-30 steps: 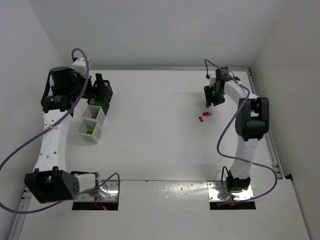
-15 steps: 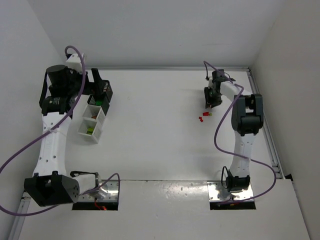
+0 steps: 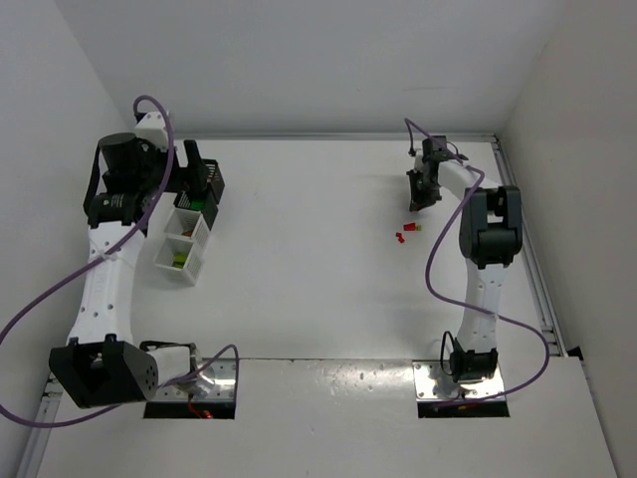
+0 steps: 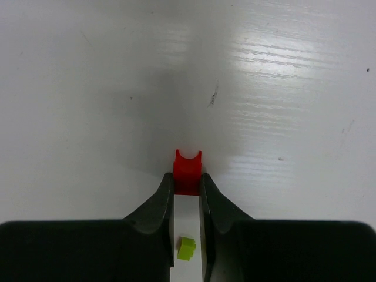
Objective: Sort the legos into containers by color
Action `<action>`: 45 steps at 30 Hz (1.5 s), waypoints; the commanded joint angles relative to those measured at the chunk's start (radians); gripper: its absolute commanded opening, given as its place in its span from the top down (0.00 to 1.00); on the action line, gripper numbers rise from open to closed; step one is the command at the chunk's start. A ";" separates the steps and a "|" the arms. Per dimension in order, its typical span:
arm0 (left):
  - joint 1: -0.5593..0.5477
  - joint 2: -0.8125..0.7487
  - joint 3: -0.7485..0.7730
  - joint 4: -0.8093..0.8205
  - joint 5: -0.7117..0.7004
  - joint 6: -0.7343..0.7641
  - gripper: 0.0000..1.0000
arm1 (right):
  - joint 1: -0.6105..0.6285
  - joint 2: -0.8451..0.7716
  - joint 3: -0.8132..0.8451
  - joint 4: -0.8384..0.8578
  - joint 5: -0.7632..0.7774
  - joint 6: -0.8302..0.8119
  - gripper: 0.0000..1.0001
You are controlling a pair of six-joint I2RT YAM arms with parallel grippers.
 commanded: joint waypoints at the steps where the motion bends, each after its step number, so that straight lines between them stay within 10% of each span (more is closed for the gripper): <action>1: -0.006 -0.004 -0.010 0.016 0.032 0.012 0.05 | -0.008 -0.023 0.003 0.006 -0.111 -0.046 0.95; 13: -0.106 0.039 -0.199 0.006 0.714 0.082 0.12 | 0.089 -0.238 -0.036 -0.359 -1.222 -0.525 1.00; 45: -0.352 0.295 -0.112 0.217 0.980 -0.050 0.43 | 0.433 -0.267 0.104 -0.368 -1.308 -0.651 1.00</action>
